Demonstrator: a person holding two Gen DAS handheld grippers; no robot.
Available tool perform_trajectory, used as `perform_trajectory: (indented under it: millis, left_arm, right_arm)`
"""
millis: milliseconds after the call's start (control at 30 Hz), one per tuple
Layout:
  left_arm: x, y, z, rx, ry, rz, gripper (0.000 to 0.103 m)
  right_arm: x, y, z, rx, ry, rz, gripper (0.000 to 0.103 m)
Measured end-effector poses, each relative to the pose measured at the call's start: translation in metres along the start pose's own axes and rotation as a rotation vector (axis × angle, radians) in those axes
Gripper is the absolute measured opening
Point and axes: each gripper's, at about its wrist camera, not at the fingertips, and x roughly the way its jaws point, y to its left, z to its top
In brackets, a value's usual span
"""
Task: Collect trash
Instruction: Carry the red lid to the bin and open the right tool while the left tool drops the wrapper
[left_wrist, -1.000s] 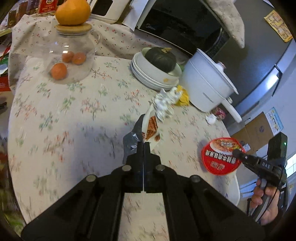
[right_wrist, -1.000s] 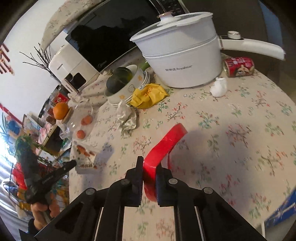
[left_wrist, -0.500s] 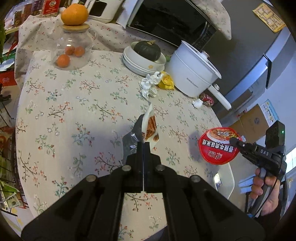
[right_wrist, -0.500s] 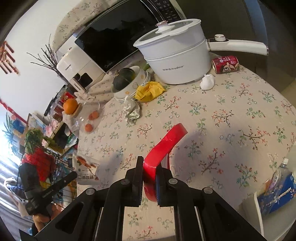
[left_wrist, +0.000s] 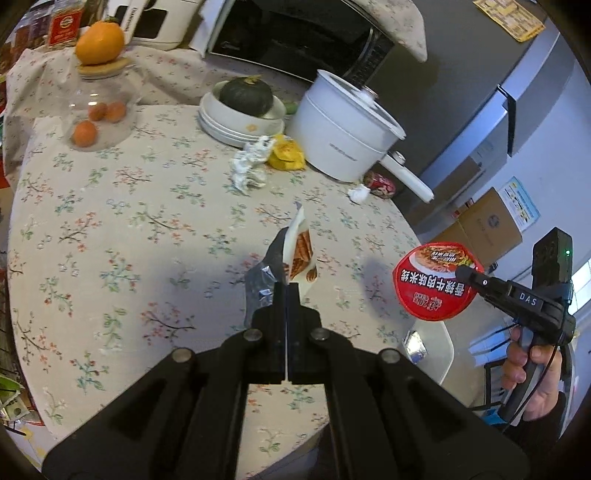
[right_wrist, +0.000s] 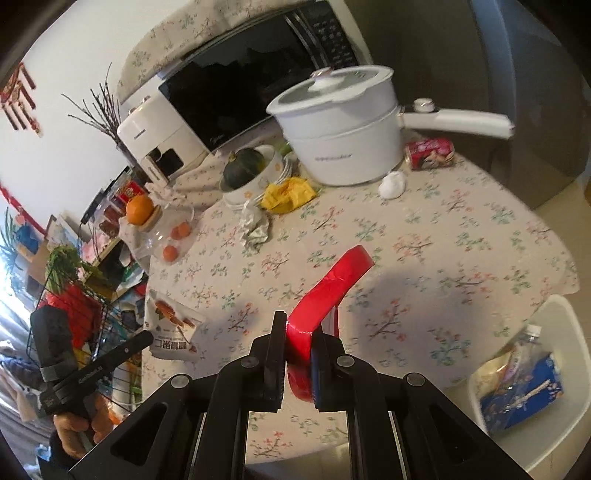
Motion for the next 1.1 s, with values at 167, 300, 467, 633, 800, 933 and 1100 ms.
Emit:
perform_trajectory:
  millis: [167, 300, 467, 633, 800, 933, 1100]
  left_arm:
    - [0.007, -0.024, -0.004, 0.044, 0.018, -0.016, 0.0]
    - [0.014, -0.046, -0.008, 0.097, 0.031, -0.029, 0.0]
    - [0.026, -0.072, -0.014, 0.136, 0.058, -0.055, 0.0]
    - [0.037, -0.102, -0.02, 0.173, 0.079, -0.083, 0.0]
    - [0.05, -0.13, -0.029, 0.229, 0.1, -0.096, 0.0]
    - [0.062, -0.15, -0.037, 0.27, 0.126, -0.099, 0.0]
    - [0.077, -0.172, -0.046, 0.295, 0.162, -0.121, 0.0]
  right_arm:
    - [-0.024, -0.027, -0.003, 0.027, -0.019, -0.055, 0.011]
    - [-0.042, -0.054, -0.009, 0.05, -0.026, -0.107, 0.011]
    - [-0.066, -0.096, -0.017, 0.122, -0.028, -0.168, 0.011]
    - [-0.085, -0.136, -0.025, 0.189, -0.031, -0.22, 0.011]
    - [-0.093, -0.167, -0.036, 0.237, -0.011, -0.246, 0.011]
    - [-0.095, -0.186, -0.044, 0.269, 0.003, -0.253, 0.011]
    - [-0.099, -0.209, -0.053, 0.301, 0.026, -0.274, 0.011]
